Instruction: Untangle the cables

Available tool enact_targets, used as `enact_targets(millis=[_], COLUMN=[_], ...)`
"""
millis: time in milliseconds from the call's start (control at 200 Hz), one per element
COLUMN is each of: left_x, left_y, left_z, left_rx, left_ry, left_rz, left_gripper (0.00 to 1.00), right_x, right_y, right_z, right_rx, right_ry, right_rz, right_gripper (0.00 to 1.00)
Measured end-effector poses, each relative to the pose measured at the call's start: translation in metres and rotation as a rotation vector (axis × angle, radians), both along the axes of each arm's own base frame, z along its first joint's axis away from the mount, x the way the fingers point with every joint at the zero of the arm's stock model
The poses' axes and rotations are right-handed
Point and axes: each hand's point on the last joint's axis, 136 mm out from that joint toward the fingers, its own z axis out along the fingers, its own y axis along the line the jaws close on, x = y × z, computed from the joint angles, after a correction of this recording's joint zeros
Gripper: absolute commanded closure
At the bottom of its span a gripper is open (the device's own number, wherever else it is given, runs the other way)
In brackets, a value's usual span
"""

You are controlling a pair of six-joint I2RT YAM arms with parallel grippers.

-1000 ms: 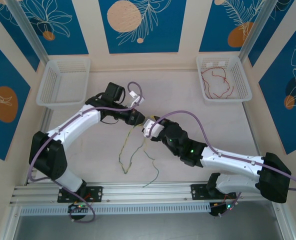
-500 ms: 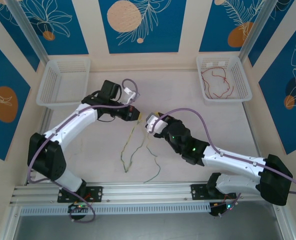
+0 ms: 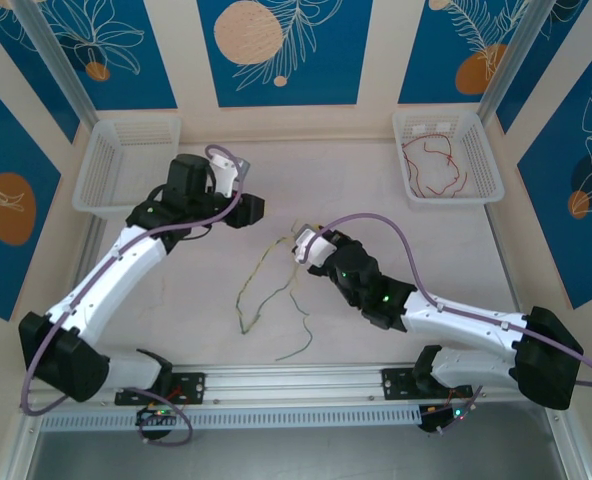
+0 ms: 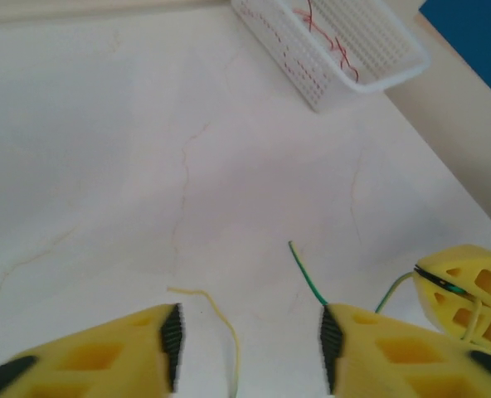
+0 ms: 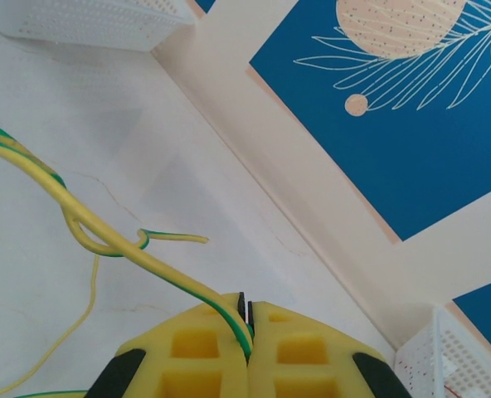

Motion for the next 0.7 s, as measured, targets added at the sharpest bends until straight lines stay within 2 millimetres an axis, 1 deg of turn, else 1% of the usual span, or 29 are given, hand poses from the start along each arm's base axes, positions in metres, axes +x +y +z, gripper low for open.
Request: enact_targets(millis=[30,90,135,175,215,325,420,495,555,595,650,700], left_x=[0.000,0.000,-0.002,-0.004,-0.008,-0.018,-0.019,-0.019,-0.019,-0.020,-0.018,-0.019], left_y=[-0.004,-0.012,-0.018,-0.022,-0.024,-0.028,-0.033,-0.035,-0.034,-0.033,-0.031,-0.026], left_z=[-0.004,-0.013,-0.019,-0.023,-0.027,-0.025,-0.020,-0.022,-0.026,-0.028,-0.023,-0.019], left_rx=[0.003,0.004,0.002,0.000,-0.005,-0.018,-0.031,-0.027,-0.017,-0.013,-0.013,-0.007], left_ry=[0.025,0.080,0.118,0.143,0.173,0.216,0.229,0.254,0.268,0.281,0.256,0.227], left_rz=[-0.018,-0.064,-0.104,-0.133,-0.158,-0.207,-0.238,-0.248,-0.247,-0.241,-0.232,-0.215], left_gripper=[0.38,0.37,0.34,0.30,0.30,0.30,0.31,0.32,0.32,0.29,0.27,0.26], right_x=[-0.001,-0.001,0.002,0.004,0.008,0.020,0.032,0.043,0.048,0.050,0.052,0.051], right_y=[0.001,0.005,0.009,0.013,0.017,0.029,0.039,0.043,0.044,0.045,0.046,0.046], right_z=[0.000,0.000,-0.001,-0.002,-0.004,-0.008,-0.012,-0.015,-0.010,-0.001,0.008,0.019], right_rx=[-0.007,-0.033,-0.063,-0.093,-0.125,-0.234,-0.323,-0.378,-0.392,-0.388,-0.381,-0.359], right_ry=[-0.010,-0.039,-0.067,-0.092,-0.121,-0.225,-0.327,-0.377,-0.407,-0.435,-0.454,-0.474], right_rz=[0.007,0.019,0.023,0.024,0.026,0.034,0.046,0.048,0.053,0.054,0.066,0.075], right_gripper=[1.00,1.00,1.00,1.00,1.00,1.00,1.00,1.00,1.00,1.00,1.00,1.00])
